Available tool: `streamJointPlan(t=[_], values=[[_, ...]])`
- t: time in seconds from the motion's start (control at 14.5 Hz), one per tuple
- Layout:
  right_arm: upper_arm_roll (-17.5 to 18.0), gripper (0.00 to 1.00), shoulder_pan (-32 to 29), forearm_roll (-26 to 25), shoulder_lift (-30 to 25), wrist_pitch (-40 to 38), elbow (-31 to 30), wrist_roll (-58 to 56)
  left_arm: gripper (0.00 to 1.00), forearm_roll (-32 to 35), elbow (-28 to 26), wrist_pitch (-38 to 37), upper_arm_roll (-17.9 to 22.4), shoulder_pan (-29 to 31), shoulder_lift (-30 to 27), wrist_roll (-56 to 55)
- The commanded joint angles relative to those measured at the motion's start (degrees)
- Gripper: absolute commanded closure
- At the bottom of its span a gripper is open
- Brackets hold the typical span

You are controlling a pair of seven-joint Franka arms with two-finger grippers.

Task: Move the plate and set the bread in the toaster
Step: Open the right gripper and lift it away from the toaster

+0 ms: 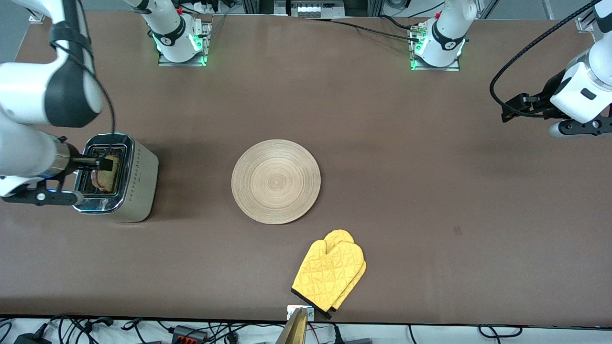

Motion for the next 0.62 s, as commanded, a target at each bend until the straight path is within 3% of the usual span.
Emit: streamJointPlan(t=[0.0,0.55], values=[[0.4,0.0,-1.8,4.6,-1.0,0.5,-0.2,-1.1,0.0,0.0,-1.3,-0.3,0.4,-0.1,-1.6,0.3],[0.7,0.0,-3.0,7.3,-1.1,0.5,6.6,-1.6,0.0,0.0,-1.2,-0.3,0.4,-0.1,-1.6,0.3]])
